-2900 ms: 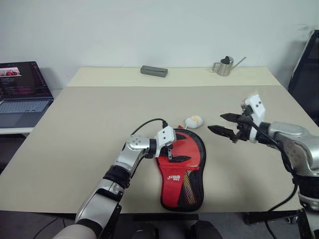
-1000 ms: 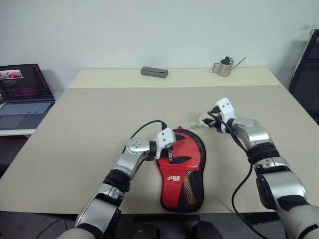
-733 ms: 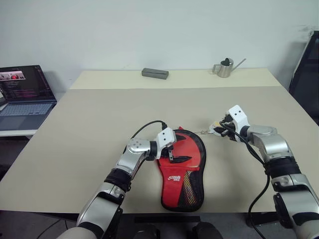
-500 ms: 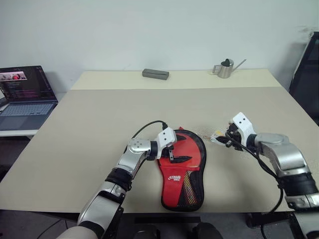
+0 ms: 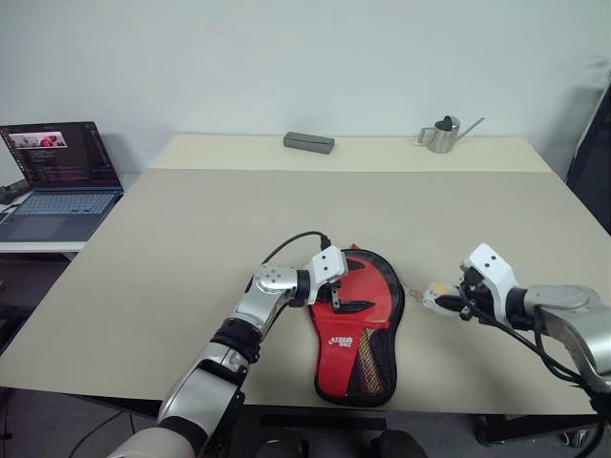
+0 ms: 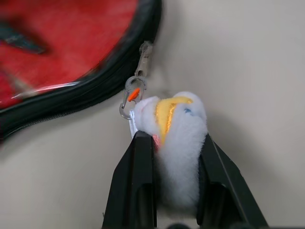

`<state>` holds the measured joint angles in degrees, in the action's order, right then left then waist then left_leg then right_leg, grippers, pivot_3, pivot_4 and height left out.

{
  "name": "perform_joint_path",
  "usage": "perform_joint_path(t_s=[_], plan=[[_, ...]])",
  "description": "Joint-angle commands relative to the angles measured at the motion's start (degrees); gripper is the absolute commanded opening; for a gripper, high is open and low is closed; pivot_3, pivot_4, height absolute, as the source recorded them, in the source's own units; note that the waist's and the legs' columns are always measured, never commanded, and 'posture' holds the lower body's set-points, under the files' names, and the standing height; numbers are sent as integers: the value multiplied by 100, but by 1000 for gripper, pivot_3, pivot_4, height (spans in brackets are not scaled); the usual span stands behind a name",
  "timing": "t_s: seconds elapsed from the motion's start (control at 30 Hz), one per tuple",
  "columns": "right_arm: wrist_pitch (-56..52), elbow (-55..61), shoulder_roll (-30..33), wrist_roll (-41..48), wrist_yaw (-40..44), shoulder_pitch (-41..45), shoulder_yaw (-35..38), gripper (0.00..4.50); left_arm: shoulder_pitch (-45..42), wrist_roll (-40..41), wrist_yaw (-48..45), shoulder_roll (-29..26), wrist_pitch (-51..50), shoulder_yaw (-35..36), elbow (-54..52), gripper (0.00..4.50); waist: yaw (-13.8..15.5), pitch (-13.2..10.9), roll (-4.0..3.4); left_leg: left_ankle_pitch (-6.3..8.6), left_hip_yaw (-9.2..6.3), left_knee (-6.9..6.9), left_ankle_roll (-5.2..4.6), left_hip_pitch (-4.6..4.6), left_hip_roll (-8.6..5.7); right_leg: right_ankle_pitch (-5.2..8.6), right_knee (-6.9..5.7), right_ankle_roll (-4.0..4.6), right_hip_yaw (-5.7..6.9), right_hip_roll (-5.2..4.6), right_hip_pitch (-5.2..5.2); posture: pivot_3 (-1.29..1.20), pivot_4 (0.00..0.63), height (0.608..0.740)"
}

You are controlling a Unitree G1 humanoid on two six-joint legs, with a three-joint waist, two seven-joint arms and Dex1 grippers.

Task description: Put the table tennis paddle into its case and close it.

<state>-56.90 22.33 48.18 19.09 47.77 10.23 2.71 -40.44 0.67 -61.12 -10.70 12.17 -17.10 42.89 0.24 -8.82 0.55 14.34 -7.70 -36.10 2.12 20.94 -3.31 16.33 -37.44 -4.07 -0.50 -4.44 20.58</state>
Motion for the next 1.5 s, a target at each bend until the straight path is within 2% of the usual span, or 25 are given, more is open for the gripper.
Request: perform_joint_path(t_s=[0.03,0.37,0.73,1.13,1.5], plan=[[-166,652,251,329,170,-343,232,536,251,-456,23,13,-91,-351,564,4500,2,2,1,1,-4,0,-1,-1,0,0,11,0,5,0,-8,0,150,740],[56,1619,817,663,372,-1248,180,533,179,-501,33,95,-18,-391,696,4500,39,4,9,11,-7,2,-18,-5,-4,8,50,-19,27,-29,-40,0,150,740],[1055,2006,1458,476,724,-2377,130,524,190,-533,63,124,-15,-429,700,4500,115,4,14,22,-8,2,-32,-1,-22,23,58,-41,44,-52,-46,0,150,740],[2019,2741,2123,667,1812,-4073,494,515,205,-540,70,140,-51,-450,680,4500,125,7,22,31,-12,1,-35,-3,-26,30,67,-50,58,-61,-61,0,150,740],[2191,3499,2132,748,1641,-4371,182,512,201,-557,100,172,-66,-463,692,4500,156,11,26,54,-25,1,-47,-1,-35,45,85,-67,71,-71,-75,0,150,740]])
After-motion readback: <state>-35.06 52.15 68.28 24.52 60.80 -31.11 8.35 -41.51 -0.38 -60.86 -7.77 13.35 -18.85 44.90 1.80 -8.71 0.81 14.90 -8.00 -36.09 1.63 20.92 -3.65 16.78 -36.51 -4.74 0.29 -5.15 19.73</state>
